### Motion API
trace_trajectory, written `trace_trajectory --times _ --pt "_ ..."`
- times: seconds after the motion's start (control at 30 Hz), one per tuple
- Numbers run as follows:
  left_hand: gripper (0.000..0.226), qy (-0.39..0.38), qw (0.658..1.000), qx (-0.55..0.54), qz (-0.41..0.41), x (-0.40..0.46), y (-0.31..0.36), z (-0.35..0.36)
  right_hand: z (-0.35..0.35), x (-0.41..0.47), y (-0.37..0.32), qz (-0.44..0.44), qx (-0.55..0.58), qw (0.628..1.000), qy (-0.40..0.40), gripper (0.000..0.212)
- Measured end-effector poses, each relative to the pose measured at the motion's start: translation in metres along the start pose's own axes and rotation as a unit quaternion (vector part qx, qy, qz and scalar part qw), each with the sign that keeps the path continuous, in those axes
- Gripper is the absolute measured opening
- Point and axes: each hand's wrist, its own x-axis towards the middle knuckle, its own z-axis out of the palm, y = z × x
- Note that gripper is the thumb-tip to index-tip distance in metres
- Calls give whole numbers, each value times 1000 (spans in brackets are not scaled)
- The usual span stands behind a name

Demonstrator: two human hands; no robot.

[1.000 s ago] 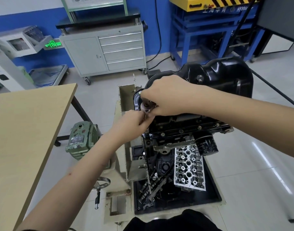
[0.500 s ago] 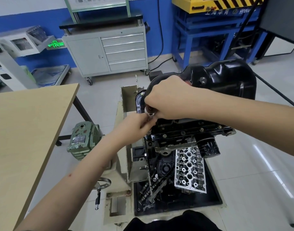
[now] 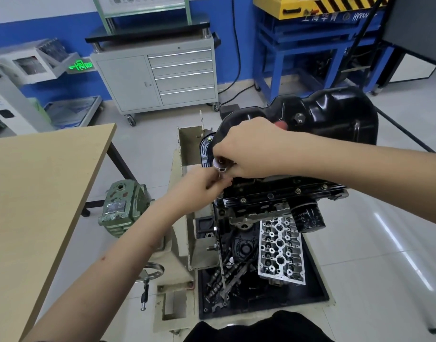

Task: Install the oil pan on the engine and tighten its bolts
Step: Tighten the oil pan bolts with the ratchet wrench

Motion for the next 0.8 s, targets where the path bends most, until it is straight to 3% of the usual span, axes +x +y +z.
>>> trace_trajectory --times 0.1,0.2,0.27,0.37,0.5,0.6,0.73,0.8 --pt "26 2 1000 8 -11 -2 -1 -2 8 -1 -6 38 134 990 -33 37" --pt "23 -12 999 15 -42 1 -2 1 22 -4 -15 108 420 898 -72 35" --pt "23 -17 999 23 -46 2 -2 4 29 -8 -16 150 495 855 -42 30" --pt "23 -1 1000 -11 -19 4 2 4 33 -9 -1 111 425 898 -8 28" --pt "33 -51 999 13 -7 7 4 2 18 -4 21 -46 223 973 -41 23" --pt "33 -81 996 30 15 8 5 2 14 -1 23 -112 50 992 -32 19" --pt "24 -71 997 -24 6 8 0 1 16 -5 16 -41 113 993 21 21" --pt "26 -49 997 -47 25 6 -2 4 20 -9 9 13 260 965 -23 24"
